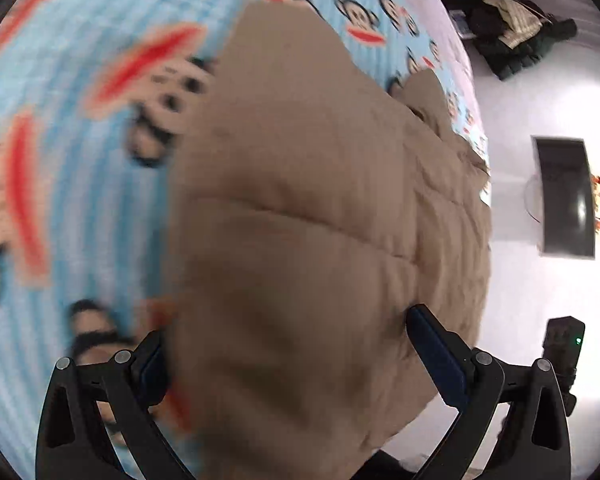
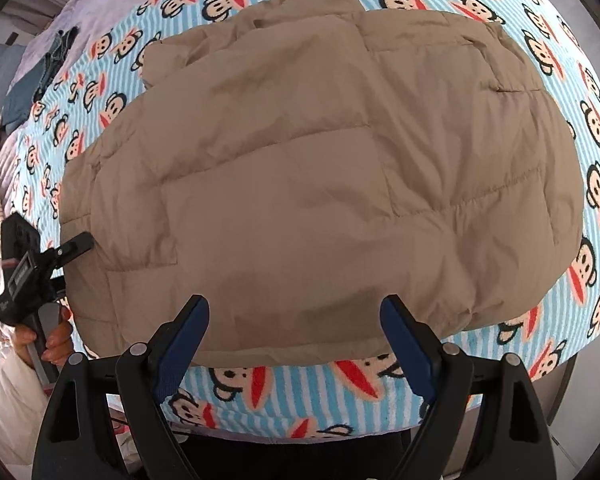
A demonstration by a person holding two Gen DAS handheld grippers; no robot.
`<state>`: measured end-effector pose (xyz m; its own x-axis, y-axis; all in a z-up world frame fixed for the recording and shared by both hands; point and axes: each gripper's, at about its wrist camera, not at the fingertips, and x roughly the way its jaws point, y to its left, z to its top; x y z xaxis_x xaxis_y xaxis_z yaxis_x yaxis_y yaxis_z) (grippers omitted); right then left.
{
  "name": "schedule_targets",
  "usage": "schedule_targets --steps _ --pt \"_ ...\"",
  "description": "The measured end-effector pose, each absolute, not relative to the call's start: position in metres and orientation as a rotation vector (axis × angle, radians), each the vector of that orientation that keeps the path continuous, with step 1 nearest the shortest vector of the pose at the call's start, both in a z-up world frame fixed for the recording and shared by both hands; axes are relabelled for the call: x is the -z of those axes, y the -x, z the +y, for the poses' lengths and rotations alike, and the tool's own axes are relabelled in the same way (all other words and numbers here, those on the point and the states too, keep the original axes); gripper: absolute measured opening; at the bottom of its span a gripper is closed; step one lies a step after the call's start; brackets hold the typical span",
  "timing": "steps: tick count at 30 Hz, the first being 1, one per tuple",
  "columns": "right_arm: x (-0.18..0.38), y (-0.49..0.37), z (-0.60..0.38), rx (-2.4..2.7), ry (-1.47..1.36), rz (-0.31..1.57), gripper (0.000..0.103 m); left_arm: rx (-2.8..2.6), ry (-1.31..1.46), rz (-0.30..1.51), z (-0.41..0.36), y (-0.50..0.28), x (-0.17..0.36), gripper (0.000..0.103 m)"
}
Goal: Fold large clothes
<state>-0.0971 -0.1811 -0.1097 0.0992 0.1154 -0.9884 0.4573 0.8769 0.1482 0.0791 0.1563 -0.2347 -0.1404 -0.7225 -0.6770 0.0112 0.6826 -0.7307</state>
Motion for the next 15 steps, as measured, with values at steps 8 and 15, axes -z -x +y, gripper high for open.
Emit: schedule_targets --steps 8,15 --pt "0.101 0.083 -0.177 0.295 -0.44 1.4 0.089 0.828 0.598 1.612 0.132 -0.083 0.234 0.036" --pt "0.104 0.063 -0.195 0.236 -0.438 1.288 0.021 0.846 0.562 1.542 0.129 -0.075 0.195 0.028"
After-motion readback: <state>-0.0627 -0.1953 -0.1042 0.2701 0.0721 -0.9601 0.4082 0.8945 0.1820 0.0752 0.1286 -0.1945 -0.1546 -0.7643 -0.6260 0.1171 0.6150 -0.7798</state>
